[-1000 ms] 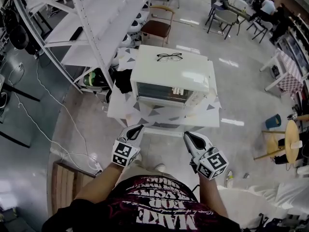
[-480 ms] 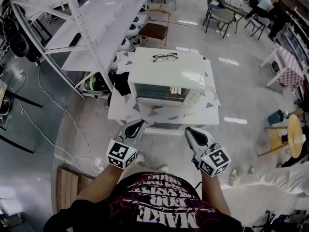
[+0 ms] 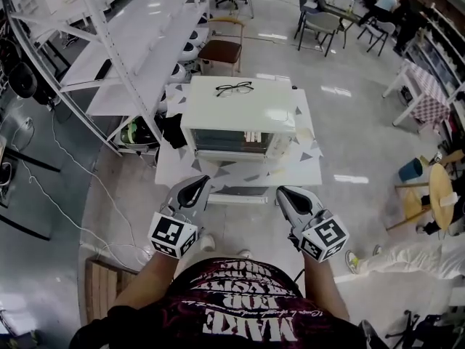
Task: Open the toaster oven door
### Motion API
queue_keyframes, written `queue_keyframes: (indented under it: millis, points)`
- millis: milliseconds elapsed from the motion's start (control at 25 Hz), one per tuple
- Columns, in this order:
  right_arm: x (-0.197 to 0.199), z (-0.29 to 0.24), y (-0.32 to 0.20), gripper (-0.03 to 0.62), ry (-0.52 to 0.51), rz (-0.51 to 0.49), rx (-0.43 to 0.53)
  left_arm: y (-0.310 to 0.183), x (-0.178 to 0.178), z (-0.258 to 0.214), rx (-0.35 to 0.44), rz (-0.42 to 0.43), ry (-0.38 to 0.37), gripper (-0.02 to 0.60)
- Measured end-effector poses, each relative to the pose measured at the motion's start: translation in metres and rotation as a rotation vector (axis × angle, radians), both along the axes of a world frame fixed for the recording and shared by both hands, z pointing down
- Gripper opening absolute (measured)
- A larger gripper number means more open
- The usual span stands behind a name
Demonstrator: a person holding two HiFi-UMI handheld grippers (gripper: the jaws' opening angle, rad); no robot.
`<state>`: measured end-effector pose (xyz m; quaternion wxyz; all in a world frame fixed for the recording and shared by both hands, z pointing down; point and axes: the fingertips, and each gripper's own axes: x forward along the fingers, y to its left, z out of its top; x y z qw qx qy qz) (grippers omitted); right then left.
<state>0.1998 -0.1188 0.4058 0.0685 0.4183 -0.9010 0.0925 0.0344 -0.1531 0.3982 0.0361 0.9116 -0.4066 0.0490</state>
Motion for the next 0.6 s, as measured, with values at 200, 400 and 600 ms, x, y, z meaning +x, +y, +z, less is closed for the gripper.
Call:
queue_keyframes:
  millis: [200, 400, 600]
  points:
    - [0.013, -0.009, 0.003, 0.026, 0.007, -0.001, 0.025, 0.005, 0.01, -0.013, 0.011, 0.01, 0.034, 0.006]
    - [0.025, -0.01, 0.011, 0.026, 0.005, -0.006, 0.029, 0.014, 0.024, -0.015, 0.01, 0.02, 0.032, 0.006]
    - [0.039, -0.006, 0.019, 0.026, -0.004, -0.001, 0.024, 0.028, 0.035, -0.009, -0.003, 0.019, 0.026, 0.006]
